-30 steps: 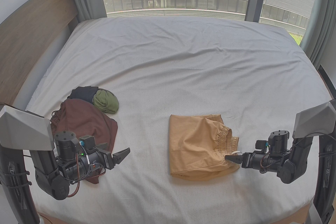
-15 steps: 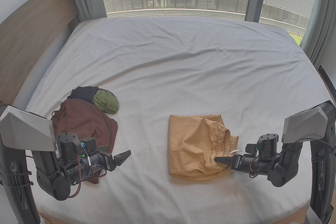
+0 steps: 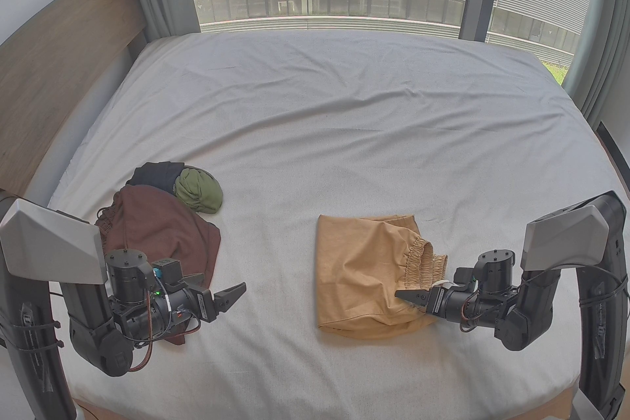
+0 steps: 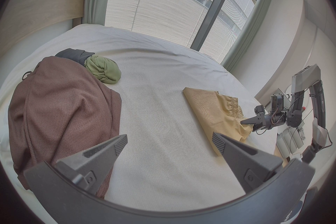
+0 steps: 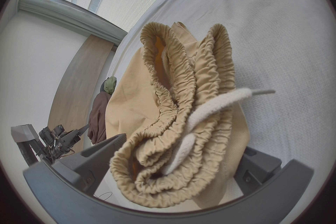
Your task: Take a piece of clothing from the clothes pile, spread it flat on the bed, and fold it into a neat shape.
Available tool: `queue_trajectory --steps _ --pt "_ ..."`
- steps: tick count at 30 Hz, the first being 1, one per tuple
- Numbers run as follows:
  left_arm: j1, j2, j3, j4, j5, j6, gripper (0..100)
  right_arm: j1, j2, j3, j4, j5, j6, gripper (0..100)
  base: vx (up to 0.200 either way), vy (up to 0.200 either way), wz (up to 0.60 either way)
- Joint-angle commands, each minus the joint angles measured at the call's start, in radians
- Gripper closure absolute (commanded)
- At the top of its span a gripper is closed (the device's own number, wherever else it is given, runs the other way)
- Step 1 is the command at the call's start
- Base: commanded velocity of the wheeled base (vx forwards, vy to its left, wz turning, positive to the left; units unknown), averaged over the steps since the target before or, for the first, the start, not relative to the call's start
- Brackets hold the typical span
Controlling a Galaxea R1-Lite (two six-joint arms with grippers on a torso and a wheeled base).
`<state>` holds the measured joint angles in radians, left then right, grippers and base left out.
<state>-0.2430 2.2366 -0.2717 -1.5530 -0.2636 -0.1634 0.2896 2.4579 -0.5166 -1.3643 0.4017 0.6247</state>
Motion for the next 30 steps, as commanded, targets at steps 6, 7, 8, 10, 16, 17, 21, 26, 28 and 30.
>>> queue_trajectory --steps 6,7,8,10,16,17,21,26,28,30 --pt "-0.004 0.009 0.0 -0.002 0.0 -0.001 0 0.008 0.009 -0.013 -0.027 -0.004 0.01 0 0.0 0.0 0.0" --pt "-0.004 0.009 0.0 -0.002 0.0 -0.001 0 0.008 0.016 -0.016 -0.032 -0.004 0.01 0 0.0 0.0 0.0" --pt "-0.004 0.009 0.0 -0.002 0.0 -0.001 0 0.014 0.046 -0.022 -0.056 -0.007 0.01 0 0.0 0.0 0.0" --pt "-0.002 0.009 0.0 -0.002 0.0 -0.001 0 0.022 0.062 -0.026 -0.082 -0.009 0.01 0 0.0 0.0 0.0" --pt "-0.001 0.009 -0.006 -0.002 0.0 -0.001 0 0.023 0.069 -0.033 -0.09 -0.018 0.015 0 0.0 0.0 0.0" --pt "0.001 0.009 -0.006 -0.002 0.0 -0.001 0 0.023 0.069 -0.033 -0.09 -0.018 0.015 0 0.0 0.0 0.0" --pt "0.004 0.009 -0.006 -0.002 0.0 -0.001 0 0.023 0.069 -0.033 -0.091 -0.018 0.015 100 0.0 0.0 0.0" --pt "0.004 0.011 -0.006 -0.002 0.0 -0.001 0 0.023 0.069 -0.031 -0.095 -0.017 0.015 100 0.0 0.0 0.0" --pt "0.005 0.009 -0.006 -0.002 0.0 -0.001 0 0.023 0.067 -0.026 -0.111 -0.012 0.015 100 0.0 0.0 0.0" --pt "0.005 0.008 -0.006 -0.002 0.0 -0.001 0 0.025 0.067 -0.019 -0.157 -0.007 0.015 100 0.0 0.0 0.0"
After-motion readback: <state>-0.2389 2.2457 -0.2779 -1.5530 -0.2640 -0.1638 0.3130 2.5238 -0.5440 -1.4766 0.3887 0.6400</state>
